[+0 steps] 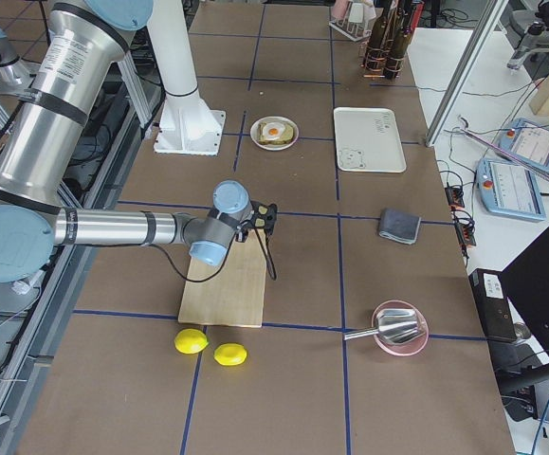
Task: Make sandwich and place on tray
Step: 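Grasp the bread slice edge with the right gripper and lift it, then carry the bread slice over the egg and lower it onto the plate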
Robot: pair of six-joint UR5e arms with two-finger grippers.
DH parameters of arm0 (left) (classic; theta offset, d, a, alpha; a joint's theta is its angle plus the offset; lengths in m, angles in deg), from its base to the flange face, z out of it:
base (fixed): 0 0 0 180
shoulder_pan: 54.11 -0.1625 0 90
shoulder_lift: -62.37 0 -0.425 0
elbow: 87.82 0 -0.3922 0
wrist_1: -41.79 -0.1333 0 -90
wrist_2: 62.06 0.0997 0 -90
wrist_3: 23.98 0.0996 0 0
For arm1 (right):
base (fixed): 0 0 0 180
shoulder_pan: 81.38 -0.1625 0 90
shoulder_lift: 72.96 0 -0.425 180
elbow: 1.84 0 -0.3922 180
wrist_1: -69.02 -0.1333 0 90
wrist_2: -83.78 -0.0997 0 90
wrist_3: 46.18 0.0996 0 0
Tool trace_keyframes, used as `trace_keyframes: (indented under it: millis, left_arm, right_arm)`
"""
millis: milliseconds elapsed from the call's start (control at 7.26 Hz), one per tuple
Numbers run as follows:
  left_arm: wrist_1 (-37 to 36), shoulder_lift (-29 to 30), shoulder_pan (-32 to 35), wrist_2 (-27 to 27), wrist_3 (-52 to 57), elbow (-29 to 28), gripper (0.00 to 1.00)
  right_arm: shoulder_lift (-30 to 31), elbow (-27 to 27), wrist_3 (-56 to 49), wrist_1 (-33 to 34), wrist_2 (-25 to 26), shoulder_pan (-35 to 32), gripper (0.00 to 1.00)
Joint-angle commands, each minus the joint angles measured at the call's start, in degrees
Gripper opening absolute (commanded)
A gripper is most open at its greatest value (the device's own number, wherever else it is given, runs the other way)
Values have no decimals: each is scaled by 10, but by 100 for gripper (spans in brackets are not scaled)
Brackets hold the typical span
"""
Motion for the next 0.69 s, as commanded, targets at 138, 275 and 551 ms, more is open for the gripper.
trace_keyframes:
  millis: [138, 275, 551]
  left_arm:
    - [13, -15, 2, 0, 0, 9, 100]
    - [14, -16, 1, 0, 0, 10, 100]
    - [23, -17, 0, 0, 1, 8, 100]
  right_arm:
    - [-186, -4, 93, 48, -32, 9, 0]
    - [-245, -6, 95, 95, -26, 41, 0]
    - [-378, -45, 95, 216, -21, 74, 0]
